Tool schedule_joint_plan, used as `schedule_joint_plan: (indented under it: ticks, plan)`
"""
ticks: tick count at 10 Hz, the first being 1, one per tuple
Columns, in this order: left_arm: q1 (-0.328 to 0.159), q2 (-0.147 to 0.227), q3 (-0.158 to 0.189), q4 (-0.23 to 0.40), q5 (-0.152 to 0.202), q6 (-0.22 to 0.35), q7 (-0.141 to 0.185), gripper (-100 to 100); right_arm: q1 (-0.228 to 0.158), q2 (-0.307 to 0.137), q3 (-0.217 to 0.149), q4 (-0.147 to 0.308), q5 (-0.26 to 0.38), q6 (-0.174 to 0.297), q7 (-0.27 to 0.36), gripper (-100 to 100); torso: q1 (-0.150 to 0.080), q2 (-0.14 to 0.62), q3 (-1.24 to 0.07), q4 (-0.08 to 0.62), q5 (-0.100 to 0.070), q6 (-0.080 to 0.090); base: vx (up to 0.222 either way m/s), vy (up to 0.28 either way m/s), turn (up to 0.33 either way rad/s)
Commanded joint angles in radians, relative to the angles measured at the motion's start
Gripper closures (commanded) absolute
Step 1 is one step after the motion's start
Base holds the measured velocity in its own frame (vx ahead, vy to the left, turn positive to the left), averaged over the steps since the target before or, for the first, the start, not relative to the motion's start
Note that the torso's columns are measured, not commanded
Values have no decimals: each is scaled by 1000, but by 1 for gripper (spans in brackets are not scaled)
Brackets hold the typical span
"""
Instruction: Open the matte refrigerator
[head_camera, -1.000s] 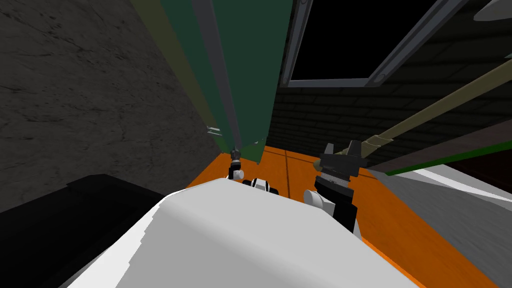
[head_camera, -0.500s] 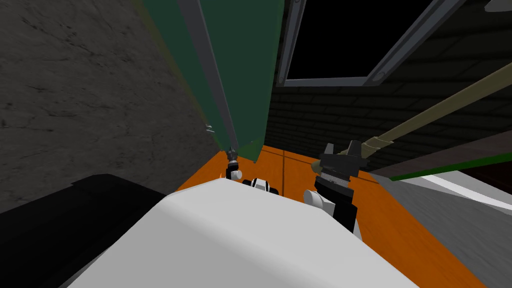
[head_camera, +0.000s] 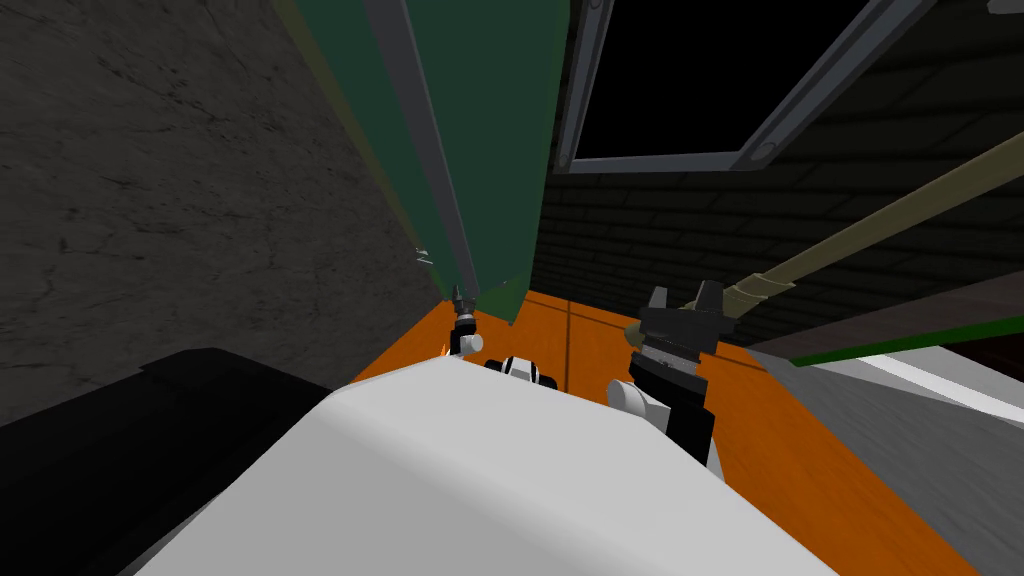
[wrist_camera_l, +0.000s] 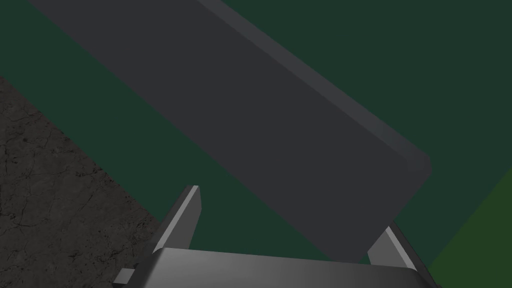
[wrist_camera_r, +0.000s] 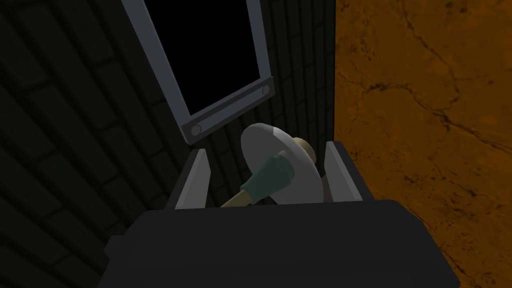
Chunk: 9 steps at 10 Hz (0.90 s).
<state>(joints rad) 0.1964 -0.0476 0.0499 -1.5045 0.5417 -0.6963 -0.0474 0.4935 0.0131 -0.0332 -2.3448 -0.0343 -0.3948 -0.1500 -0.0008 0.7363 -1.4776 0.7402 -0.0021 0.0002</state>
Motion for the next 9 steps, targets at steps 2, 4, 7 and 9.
schedule_joint_plan:
  ticks: [2,4,7,9]
  plan:
    - [-25,1,13,-61,26,76,-37,-100,0,0,0,0,0,0,0,0,-6,5,3,3,-3,3,-14,-11,43]
    - [-11,-1,17,-65,31,94,-44,-100,0,0,0,0,0,0,0,0,-8,8,4,7,-5,3,-18,-10,31]
    - [-7,-1,19,-59,33,105,-47,0,0,0,0,0,0,0,0,0,-2,6,4,2,0,0,0,0,0]
    - [-5,-2,19,-56,33,108,-47,0,0,0,0,0,0,0,0,0,0,4,3,0,1,-1,0,0,0]
